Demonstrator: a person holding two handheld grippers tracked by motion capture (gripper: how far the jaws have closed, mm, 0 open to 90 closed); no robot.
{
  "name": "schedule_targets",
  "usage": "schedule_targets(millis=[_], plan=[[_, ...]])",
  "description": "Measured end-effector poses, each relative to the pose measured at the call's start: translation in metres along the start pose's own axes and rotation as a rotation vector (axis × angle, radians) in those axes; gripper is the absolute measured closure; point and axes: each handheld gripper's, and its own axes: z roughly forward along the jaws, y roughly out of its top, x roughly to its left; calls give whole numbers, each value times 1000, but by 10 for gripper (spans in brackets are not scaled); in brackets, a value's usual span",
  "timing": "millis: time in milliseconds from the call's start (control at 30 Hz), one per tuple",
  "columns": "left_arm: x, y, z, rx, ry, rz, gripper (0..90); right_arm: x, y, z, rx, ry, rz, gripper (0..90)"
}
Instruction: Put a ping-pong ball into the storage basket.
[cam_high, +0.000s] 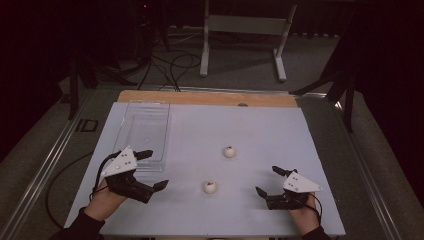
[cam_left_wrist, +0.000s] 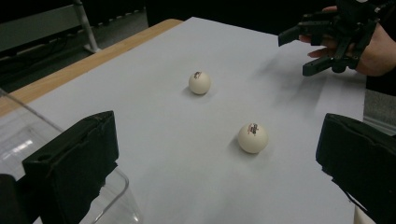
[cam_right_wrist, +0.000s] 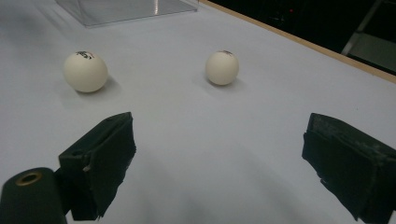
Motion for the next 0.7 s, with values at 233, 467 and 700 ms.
schedule_targets(millis=[233,467,700], plan=[[-2,12,10,8,-32,23,4,0,0,0,0,1,3,93],[-3,21,21,30,-61,38,4,0,0,0,0,6,8,93],[-9,31,31,40,-100,58,4,0,0,0,1,8,12,93]])
